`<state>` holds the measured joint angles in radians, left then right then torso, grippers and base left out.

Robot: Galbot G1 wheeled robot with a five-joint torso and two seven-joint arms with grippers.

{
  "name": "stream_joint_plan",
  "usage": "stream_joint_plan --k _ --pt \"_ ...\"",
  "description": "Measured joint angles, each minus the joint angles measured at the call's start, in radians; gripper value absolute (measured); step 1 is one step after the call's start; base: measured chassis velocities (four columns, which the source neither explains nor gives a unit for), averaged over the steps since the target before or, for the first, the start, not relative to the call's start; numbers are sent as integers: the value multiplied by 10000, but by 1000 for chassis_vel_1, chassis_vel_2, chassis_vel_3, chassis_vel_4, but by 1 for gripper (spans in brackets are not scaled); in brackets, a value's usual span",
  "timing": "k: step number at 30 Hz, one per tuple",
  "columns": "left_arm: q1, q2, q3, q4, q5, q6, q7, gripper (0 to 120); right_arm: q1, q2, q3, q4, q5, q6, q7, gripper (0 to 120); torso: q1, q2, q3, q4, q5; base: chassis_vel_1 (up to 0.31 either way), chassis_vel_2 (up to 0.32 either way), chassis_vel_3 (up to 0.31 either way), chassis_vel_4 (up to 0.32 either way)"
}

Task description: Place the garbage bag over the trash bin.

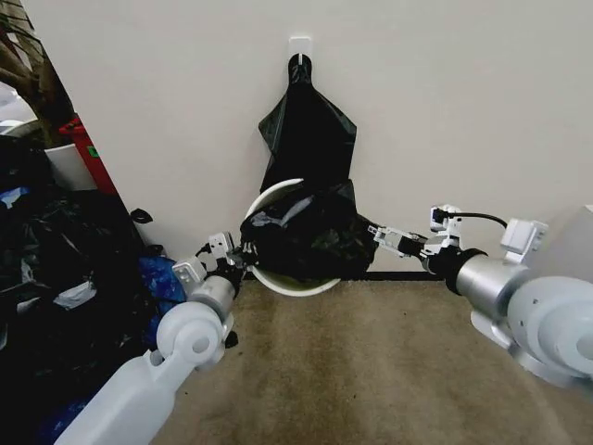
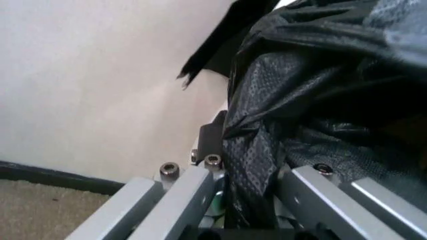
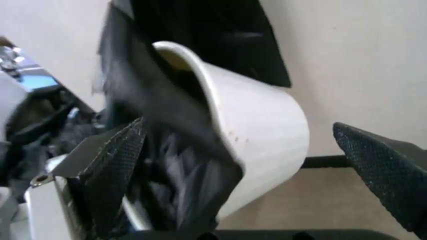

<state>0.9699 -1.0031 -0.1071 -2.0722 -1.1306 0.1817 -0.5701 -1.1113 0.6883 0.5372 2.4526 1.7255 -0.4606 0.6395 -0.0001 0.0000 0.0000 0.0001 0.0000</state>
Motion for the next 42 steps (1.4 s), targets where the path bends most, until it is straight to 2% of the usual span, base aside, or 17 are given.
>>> stream_joint_plan --k 6,12,14,20,28,35,37,40,42 --pt "-330 -125 56 236 -325 13 -350 1 -1085 392 471 322 -6 58 -300 100 0 0 0 -3 0 0 0 0 0" --pt "-746 -331 258 272 -714 35 -762 1 -1265 1425 -195 506 -235 732 24 100 0 0 0 0 -1 0 0 0 0" --pt "-780 -345 266 268 -741 35 -798 1 -1304 1545 -257 506 -303 814 83 100 0 0 0 0 -1 0 0 0 0" --pt "-1056 -495 326 211 -850 36 -1015 1 -1792 2636 -713 500 -1213 1317 310 100 1 0 0 -2 -1 0 0 0 0" --pt "-1181 -661 427 200 -835 36 -1089 1 -1799 2991 -964 490 -1409 1348 226 99 1 0 0 -2 -1 0 0 0 0" --pt "-1113 -672 461 145 -733 44 -1078 1 -1734 2956 -1127 483 -1644 1379 46 70 1 0 0 -1 -1 0 0 0 0" --pt "-1099 -668 464 142 -708 45 -1069 1 -1720 2955 -1129 483 -1644 1379 41 68 1 0 0 -1 -1 0 0 0 0" --pt "-1063 -655 476 142 -603 52 -1030 1 -1714 2939 -1134 481 -1644 1376 30 52 1 0 0 -1 -1 0 0 0 0" --pt "-1057 -651 476 141 -579 52 -1019 1 -1732 2931 -1134 480 -1644 1369 29 49 1 0 0 -1 -1 0 0 0 0"
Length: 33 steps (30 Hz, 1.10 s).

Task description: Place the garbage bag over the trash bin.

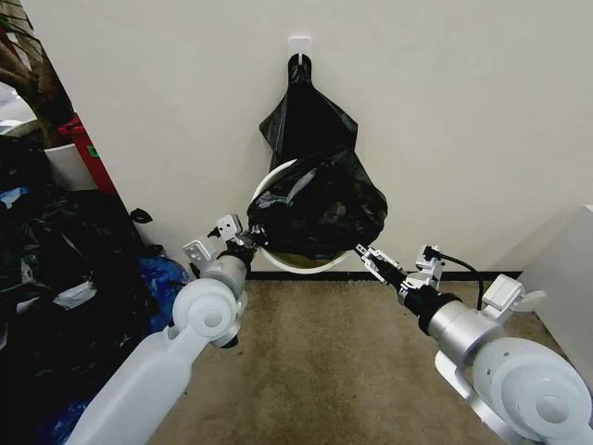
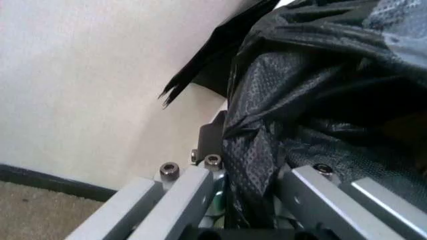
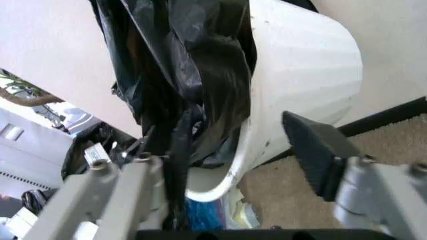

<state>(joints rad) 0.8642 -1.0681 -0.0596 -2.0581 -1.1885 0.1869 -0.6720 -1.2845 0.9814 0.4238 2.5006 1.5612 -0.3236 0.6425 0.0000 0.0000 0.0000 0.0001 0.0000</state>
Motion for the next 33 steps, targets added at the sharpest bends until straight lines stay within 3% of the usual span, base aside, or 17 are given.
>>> stream_joint_plan --k 13,27,33 --pt "-82 -70 29 158 117 12 61 1 -335 -205 -15 -4 436 -52 50 0 0 0 0 0 0 0 0 0 0" --pt "-299 -136 20 657 260 16 262 1 -539 -1179 138 -4 2798 -1023 75 0 0 0 0 3 2 0 0 0 0" --pt "-357 -110 36 703 256 19 291 1 -502 -1261 -58 -5 3264 -1422 125 0 0 0 0 1 1 0 0 0 0"
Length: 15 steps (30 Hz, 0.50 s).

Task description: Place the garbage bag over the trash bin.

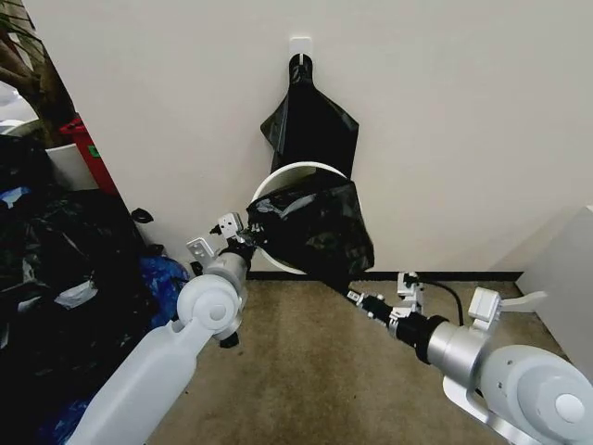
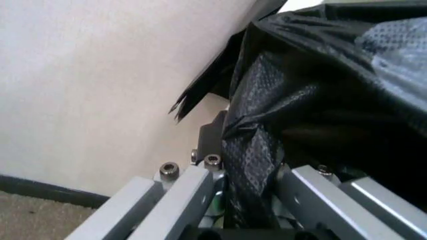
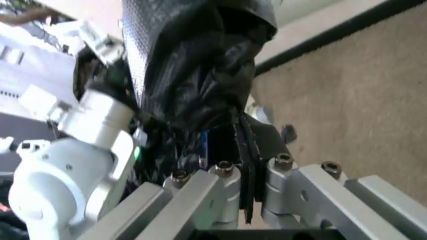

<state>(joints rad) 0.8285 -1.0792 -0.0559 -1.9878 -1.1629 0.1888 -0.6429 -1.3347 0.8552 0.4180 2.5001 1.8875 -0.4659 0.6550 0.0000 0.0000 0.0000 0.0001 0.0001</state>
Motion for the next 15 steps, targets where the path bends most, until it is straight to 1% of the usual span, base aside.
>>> stream_joint_plan --k 6,10,11,15 --pt "-5 90 7 -135 -47 12 -35 1 -20 160 -532 0 -351 -118 137 0 0 0 2 -5 -1 0 0 0 0" --pt "43 138 4 -231 -49 11 -54 1 143 329 -1253 -28 -1218 -126 95 0 0 0 1 -2 -2 0 0 0 0" --pt "43 138 4 -231 -49 11 -54 1 143 329 -1253 -28 -1218 -126 95 0 0 0 1 -2 -2 0 0 0 0" --pt "76 133 6 -298 -48 11 -85 1 566 536 -1833 -640 -2220 -111 29 0 0 0 2 -1 -2 0 0 0 0"
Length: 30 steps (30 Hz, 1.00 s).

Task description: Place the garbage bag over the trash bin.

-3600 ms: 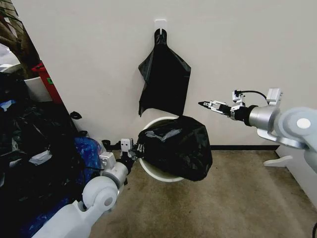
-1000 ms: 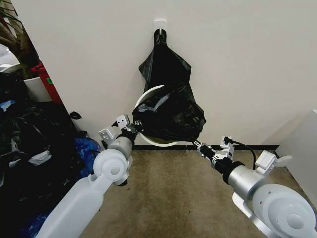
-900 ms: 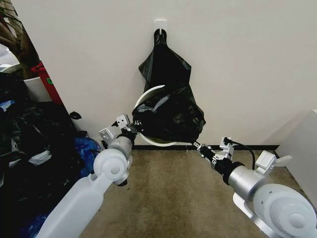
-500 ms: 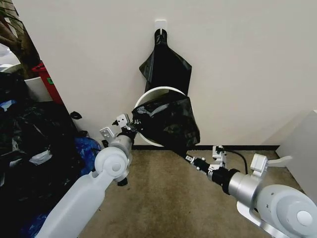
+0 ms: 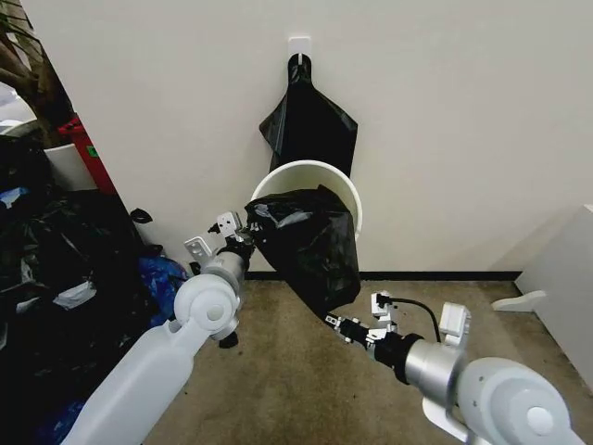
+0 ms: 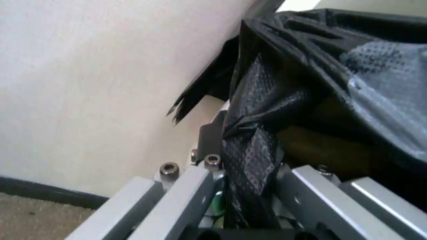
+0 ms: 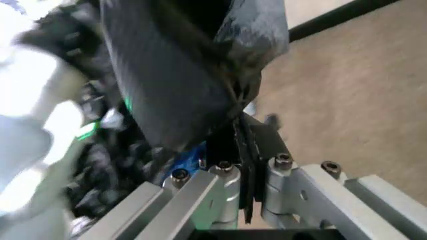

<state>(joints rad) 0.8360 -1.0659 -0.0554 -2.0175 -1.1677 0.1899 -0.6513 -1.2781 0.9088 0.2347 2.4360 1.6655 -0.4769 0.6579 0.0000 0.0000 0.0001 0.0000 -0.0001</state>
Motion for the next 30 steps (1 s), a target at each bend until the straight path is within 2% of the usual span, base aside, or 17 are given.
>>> stream_joint_plan --k 11,19,30 --pt "56 107 -23 -71 -9 25 -8 1 540 133 -103 -1253 -1091 38 -394 0 0 0 0 1 1 0 0 0 0" --pt "139 138 -41 -146 -23 98 -7 1 845 -57 52 -2090 -1935 82 -959 0 0 0 -1 -1 2 0 0 0 0" --pt "422 259 -65 -374 -5 123 -11 1 1613 -789 390 -2742 -2290 66 -1478 0 0 0 -1 0 -1 0 0 0 0"
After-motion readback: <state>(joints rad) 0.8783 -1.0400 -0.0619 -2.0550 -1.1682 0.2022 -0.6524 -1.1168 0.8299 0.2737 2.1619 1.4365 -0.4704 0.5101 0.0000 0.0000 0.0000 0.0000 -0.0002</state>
